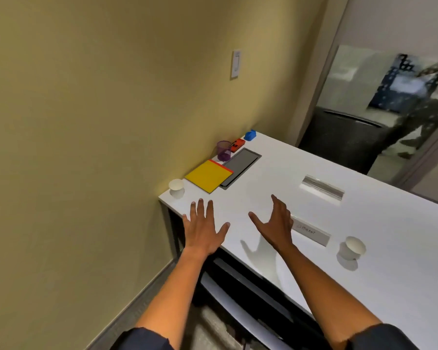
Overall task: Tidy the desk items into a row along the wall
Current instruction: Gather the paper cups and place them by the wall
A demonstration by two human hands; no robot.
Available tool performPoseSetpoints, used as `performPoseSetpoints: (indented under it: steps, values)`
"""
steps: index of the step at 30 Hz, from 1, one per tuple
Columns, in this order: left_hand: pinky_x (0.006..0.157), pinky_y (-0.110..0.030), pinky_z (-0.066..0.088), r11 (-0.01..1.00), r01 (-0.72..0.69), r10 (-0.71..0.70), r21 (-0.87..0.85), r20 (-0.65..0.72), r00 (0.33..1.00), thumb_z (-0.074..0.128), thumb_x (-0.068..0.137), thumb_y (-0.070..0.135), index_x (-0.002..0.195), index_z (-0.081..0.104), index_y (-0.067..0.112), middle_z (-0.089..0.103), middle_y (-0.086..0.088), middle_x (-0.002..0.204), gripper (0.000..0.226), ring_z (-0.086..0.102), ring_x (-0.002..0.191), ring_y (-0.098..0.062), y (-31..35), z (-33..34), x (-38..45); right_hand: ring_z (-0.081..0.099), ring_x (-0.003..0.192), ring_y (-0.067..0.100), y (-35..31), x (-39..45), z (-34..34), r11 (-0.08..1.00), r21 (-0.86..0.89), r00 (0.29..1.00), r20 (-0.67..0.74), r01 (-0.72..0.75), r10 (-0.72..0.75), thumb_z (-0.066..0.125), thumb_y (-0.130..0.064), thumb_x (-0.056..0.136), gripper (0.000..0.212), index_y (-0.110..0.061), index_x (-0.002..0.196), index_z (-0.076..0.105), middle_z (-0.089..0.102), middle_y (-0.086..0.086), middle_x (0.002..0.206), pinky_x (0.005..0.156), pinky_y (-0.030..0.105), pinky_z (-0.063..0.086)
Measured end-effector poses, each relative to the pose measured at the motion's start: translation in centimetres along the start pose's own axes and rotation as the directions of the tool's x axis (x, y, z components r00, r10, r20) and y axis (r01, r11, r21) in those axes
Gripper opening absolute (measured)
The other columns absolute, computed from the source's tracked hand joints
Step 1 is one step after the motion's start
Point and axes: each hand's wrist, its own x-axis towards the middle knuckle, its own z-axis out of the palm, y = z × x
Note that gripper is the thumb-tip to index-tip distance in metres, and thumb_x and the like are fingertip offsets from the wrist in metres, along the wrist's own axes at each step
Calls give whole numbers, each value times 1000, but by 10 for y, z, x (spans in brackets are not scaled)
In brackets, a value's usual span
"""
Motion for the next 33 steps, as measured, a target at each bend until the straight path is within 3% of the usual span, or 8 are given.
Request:
performPoseSetpoints:
  steps: [8, 16, 20, 24, 27, 33]
  values:
    - [117, -57, 6, 995, 99, -99, -17, -12, 995, 35, 88, 65, 151, 8, 18, 1, -9, 161, 83, -5, 147, -30, -89, -12, 14, 27, 140, 25, -70, 25, 86, 998, 18, 988, 143, 62, -64, 65, -67, 74, 98, -26, 150, 18, 27, 1, 155, 112, 47, 23]
    - [117, -55, 5, 983, 180, -181, 30, 39, 983, 35, 87, 67, 151, 3, 22, -2, -7, 161, 85, -4, 148, -29, -170, -3, 82, 28, 140, 26, -116, 89, 192, 998, 20, 965, 256, 53, -57, 68, -69, 69, 105, -27, 150, 17, 27, 0, 156, 110, 50, 26]
    - [115, -57, 19, 981, 191, -192, 29, 39, 981, 40, 82, 67, 150, 17, 21, 15, -8, 159, 85, 14, 146, -32, -198, 11, 124, 27, 141, 26, -132, 127, 241, 1000, 12, 953, 304, -1, -2, 74, -65, 67, 108, -27, 150, 16, 27, 0, 156, 111, 50, 27]
    - [117, -52, 10, 977, 212, -211, 2, 126, 969, 39, 86, 67, 151, 5, 24, 1, -3, 161, 85, 2, 148, -27, -212, 30, 159, 30, 141, 25, -137, 161, 282, 999, 12, 947, 321, -33, 27, 79, -60, 65, 110, -23, 150, 20, 31, 2, 154, 110, 48, 29]
    - [116, -52, 12, 982, 191, -188, 0, 146, 971, 38, 86, 67, 151, 1, 23, -1, -5, 161, 87, 3, 148, -27, -222, 43, 174, 36, 137, 27, -138, 177, 308, 999, 4, 943, 329, -40, 37, 82, -59, 59, 113, -19, 148, 25, 40, 3, 149, 107, 50, 34]
    - [117, -51, 10, 985, 170, -170, 20, 192, 967, 35, 87, 67, 152, -3, 23, -3, -7, 161, 86, 0, 148, -27, -233, 63, 197, 34, 137, 26, -134, 195, 347, 995, -41, 904, 416, -91, 100, 83, -56, 60, 114, -23, 150, 22, 35, 1, 150, 109, 46, 30]
